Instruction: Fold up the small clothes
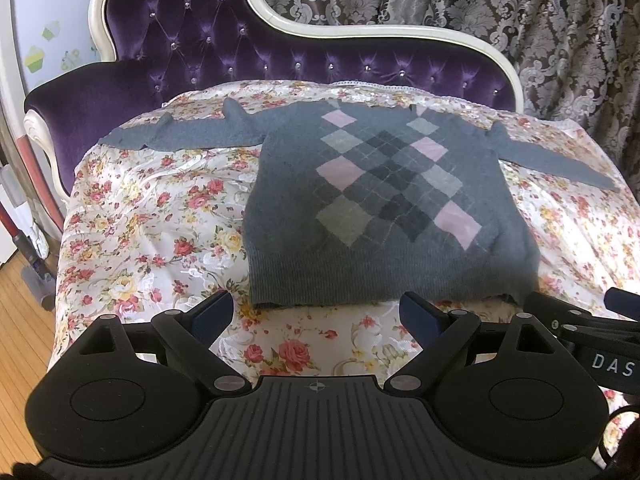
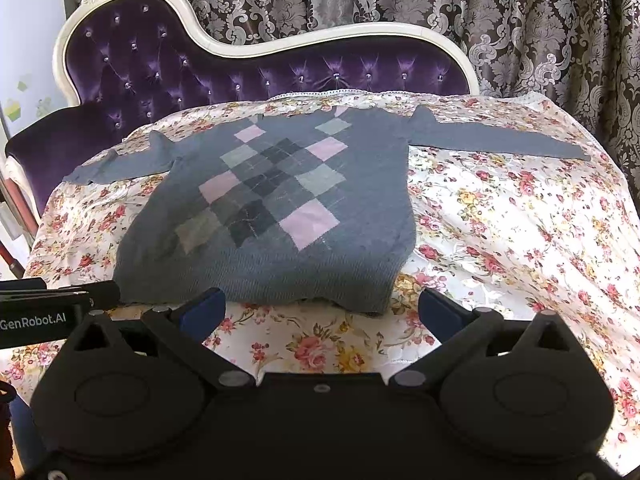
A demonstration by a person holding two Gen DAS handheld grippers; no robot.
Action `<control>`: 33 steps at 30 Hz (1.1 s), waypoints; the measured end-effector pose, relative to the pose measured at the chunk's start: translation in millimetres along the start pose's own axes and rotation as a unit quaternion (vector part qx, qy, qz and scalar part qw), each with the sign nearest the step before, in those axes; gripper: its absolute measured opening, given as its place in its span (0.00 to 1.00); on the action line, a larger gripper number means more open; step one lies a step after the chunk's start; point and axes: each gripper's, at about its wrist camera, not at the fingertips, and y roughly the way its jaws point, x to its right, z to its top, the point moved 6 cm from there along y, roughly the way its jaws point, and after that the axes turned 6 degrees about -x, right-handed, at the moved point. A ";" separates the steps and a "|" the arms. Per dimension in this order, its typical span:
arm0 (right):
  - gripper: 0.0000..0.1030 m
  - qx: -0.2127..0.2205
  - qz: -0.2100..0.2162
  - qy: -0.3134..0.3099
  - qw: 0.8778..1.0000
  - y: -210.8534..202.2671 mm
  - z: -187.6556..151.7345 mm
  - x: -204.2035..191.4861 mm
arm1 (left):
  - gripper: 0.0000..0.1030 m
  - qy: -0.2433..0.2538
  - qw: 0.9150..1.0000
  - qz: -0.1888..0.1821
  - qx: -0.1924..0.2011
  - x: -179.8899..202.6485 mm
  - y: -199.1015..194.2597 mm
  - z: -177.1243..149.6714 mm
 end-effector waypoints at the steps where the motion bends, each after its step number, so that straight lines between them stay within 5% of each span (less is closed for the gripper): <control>1: 0.99 0.000 0.000 0.000 1.000 0.2 0.0 -0.4 | 0.88 0.000 1.000 0.000 -0.001 0.1 0.2 -0.5; 12: 0.99 -0.011 0.005 0.002 1.000 3.8 -1.6 -0.9 | 0.88 0.000 1.000 -0.003 -0.010 -0.5 4.7 -0.5; 19: 0.99 -0.046 0.042 0.032 0.998 18.1 -4.9 6.3 | 0.88 0.003 1.000 -0.007 -0.024 -2.4 16.1 0.3; 33: 0.99 -0.101 0.051 0.040 0.993 53.0 5.9 17.9 | 0.88 0.007 0.998 -0.010 -0.062 -5.9 56.3 21.5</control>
